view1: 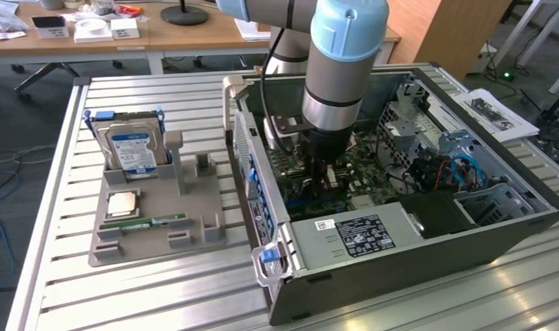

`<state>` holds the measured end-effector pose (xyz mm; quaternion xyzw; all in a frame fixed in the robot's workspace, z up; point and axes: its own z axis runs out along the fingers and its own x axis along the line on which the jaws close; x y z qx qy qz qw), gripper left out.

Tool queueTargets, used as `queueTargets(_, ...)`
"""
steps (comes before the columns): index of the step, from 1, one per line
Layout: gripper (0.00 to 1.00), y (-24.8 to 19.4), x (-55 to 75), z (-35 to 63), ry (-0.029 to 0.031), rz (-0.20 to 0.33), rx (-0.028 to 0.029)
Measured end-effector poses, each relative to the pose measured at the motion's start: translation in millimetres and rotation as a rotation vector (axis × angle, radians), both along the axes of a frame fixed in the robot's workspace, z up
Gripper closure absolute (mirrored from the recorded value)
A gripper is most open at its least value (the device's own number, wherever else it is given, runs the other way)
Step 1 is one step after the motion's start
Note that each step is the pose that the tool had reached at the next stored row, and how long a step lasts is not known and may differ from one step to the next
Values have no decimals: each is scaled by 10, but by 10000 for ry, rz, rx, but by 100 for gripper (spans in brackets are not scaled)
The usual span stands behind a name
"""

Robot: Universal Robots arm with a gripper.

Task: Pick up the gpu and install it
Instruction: 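Insert the gpu into the slot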

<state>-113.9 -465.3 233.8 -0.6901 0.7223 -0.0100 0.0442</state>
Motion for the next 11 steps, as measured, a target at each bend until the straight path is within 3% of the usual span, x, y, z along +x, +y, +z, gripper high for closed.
queueTargets(1,48,0,0,4,1,0,-1)
queueTargets(5,48,0,0,93,0,0,-1)
queueTargets(11,48,0,0,319,0,0,1)
